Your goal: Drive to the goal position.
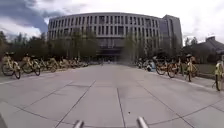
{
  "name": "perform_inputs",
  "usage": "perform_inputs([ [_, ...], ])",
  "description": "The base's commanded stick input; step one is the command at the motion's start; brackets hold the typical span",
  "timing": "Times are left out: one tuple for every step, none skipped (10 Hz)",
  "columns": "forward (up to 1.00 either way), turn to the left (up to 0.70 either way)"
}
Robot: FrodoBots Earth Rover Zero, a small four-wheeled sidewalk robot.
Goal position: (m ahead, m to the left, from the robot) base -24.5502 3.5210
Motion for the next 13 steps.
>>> perform_inputs([
  [0.0,0.0],
  [0.0,0.0],
  [0.0,0.0],
  [0.0,0.0],
  [0.15,0.0],
  [0.69,0.0],
  [0.7,0.0],
  [0.7,0.0],
  [0.7,0.0],
  [0.7,0.0],
  [0.7,0.0],
  [0.7,0.0],
  [0.7,0.07],
])
